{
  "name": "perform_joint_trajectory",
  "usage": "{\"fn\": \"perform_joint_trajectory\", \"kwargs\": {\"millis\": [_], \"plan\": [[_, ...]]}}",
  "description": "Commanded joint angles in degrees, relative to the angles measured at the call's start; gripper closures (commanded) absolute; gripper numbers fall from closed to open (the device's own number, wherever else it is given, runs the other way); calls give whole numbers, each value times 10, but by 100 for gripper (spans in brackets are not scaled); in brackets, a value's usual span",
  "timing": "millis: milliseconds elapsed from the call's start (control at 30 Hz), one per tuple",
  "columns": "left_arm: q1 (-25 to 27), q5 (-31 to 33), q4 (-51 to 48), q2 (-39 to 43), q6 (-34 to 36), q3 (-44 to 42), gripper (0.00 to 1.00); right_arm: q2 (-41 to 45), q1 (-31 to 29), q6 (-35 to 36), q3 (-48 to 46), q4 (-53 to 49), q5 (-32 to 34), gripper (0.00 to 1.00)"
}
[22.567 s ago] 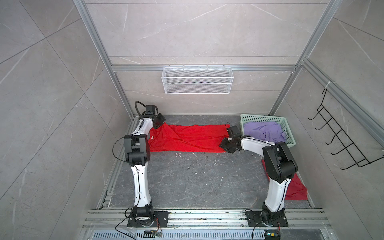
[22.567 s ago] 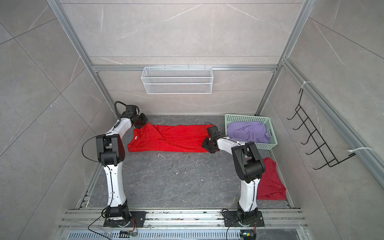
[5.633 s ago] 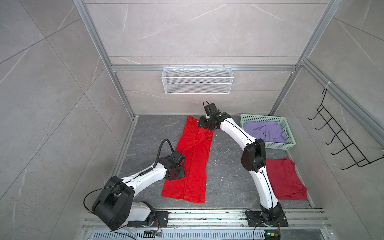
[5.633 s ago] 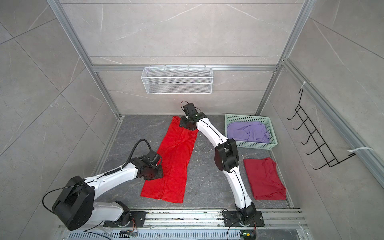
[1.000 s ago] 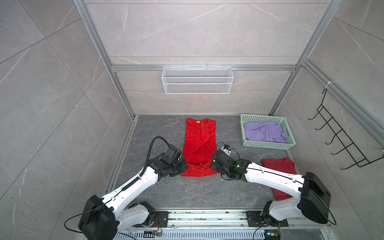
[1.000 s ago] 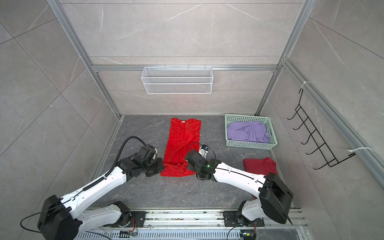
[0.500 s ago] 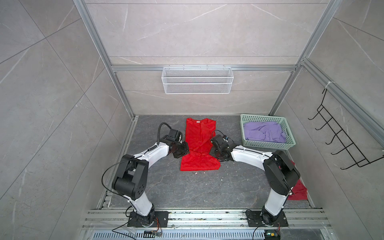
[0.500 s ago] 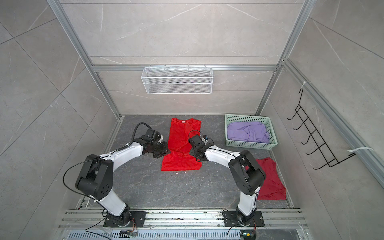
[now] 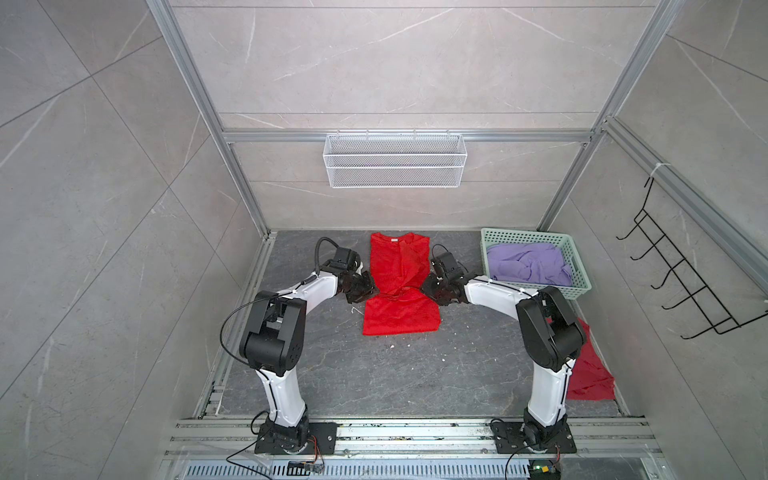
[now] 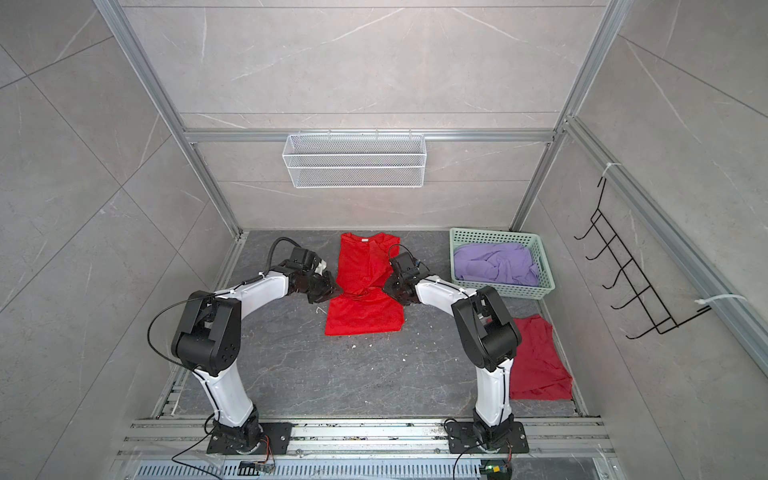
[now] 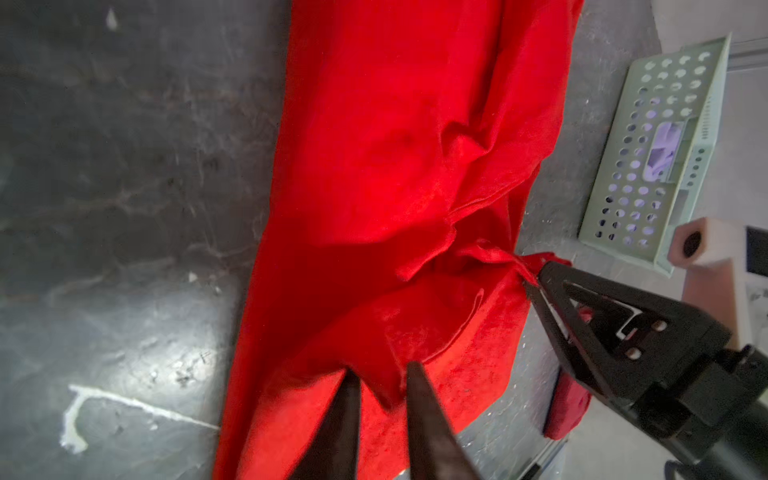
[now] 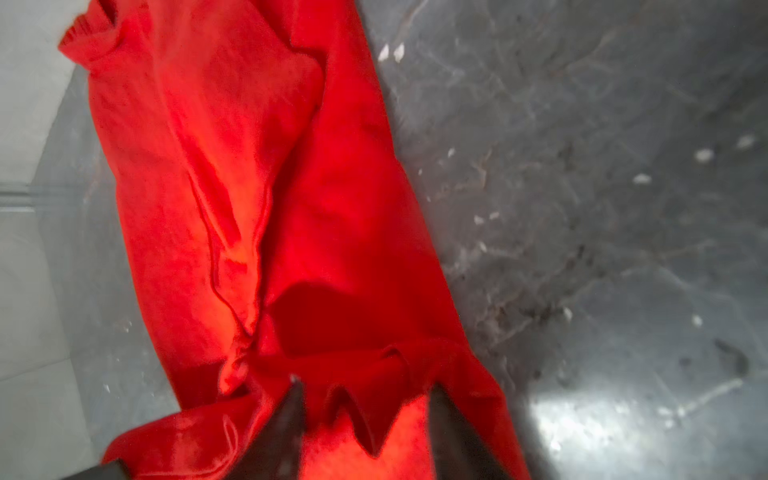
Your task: Fold and stack the t-shirts
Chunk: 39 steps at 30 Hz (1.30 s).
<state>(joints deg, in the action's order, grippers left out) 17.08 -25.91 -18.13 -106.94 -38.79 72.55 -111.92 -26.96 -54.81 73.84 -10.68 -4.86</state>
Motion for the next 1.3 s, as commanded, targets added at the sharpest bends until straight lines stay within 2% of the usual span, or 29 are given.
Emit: {"fn": "perform_joint_trajectory", "kwargs": {"millis": [0,200,400,667,867,1067,1267], "plan": [[-24,-31,-4,-14,-4,44,68,19,25,6,12,42,-34,43],[-59,-51,16,6,-24,47,62,68,38,49,4,28,-38,43],[-59,-41,-1,71,1,-22,51,134,37,64,-101,11,-68,42],[-56,-60,-4,205,-9,-198,42,241,4,15,-274,58,-110,38],[-44,-88,26,272,-54,-315,41,260,-39,-65,-361,137,-114,38],[-34,-94,106,261,-108,-374,42,224,-60,-122,-401,213,-102,38],[-28,-75,136,201,-117,-357,46,193,-74,-144,-395,236,-92,38]]}}
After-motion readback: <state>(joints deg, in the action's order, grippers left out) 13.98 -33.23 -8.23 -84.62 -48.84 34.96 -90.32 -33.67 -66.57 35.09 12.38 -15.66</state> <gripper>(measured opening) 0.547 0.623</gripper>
